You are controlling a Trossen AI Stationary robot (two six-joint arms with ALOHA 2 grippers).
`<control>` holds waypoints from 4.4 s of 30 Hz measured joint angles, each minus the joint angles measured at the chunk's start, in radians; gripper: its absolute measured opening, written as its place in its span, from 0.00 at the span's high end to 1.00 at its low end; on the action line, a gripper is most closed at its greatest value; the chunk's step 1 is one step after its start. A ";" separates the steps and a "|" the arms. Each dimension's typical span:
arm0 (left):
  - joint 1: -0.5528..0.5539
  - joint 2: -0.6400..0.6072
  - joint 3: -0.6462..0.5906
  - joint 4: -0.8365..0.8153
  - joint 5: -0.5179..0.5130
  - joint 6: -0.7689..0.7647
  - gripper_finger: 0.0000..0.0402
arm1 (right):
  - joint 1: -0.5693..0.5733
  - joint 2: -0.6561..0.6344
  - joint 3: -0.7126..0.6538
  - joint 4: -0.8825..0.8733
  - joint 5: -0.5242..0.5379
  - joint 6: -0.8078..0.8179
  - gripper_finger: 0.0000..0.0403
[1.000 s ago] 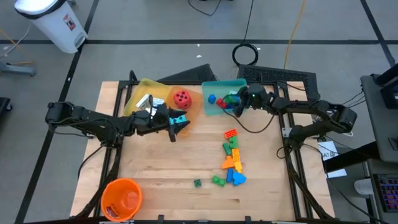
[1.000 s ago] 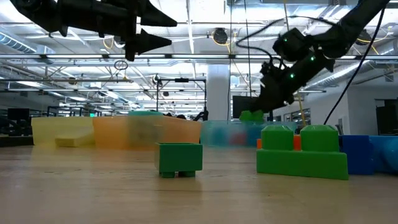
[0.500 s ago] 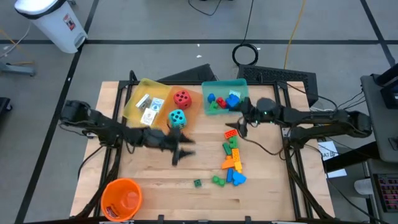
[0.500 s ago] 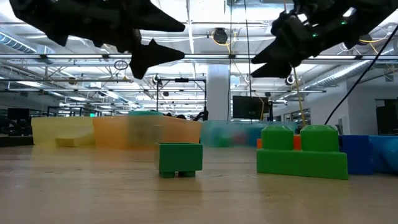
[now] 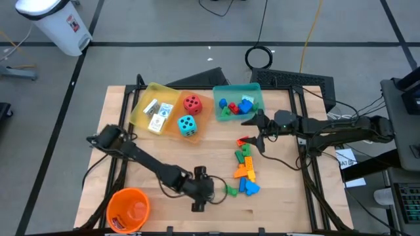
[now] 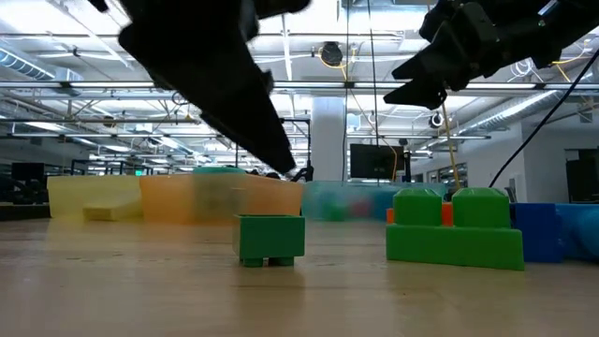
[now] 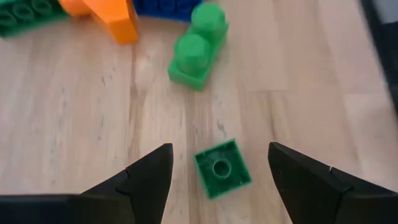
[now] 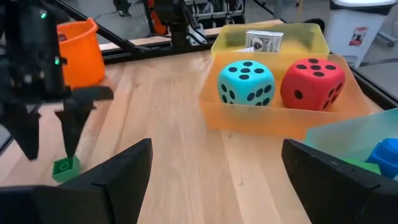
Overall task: Pick & Place Toys
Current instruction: Put the green game piece into the blue bin
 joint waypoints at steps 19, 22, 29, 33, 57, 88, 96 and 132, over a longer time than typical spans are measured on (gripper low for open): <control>0.046 0.119 0.099 -0.089 0.206 -0.130 0.33 | 0.012 0.000 0.000 0.043 0.000 -0.032 0.19; 0.054 0.128 0.098 -0.077 0.209 -0.117 0.33 | 0.012 0.000 0.000 0.042 0.000 -0.032 0.19; 0.055 0.128 0.098 -0.084 0.201 -0.075 0.33 | 0.012 0.000 0.000 0.042 0.000 -0.029 0.19; 0.055 0.128 0.098 -0.117 0.207 -0.061 0.38 | 0.012 0.001 0.000 0.042 0.000 -0.029 0.19; 0.191 -0.031 0.088 0.040 -0.034 0.214 0.67 | 0.013 0.000 0.000 0.028 -0.071 -0.040 0.19; 0.477 -0.018 -0.110 1.158 0.337 0.077 0.67 | 0.485 0.063 -0.043 0.302 0.703 -0.824 0.23; 0.504 -0.017 -0.110 1.187 0.290 0.020 0.67 | 0.490 0.137 -0.093 0.695 0.863 -1.105 0.32; 0.715 -0.057 -0.108 1.084 0.630 0.016 0.23 | 0.257 0.139 -0.101 0.669 0.506 -0.793 0.76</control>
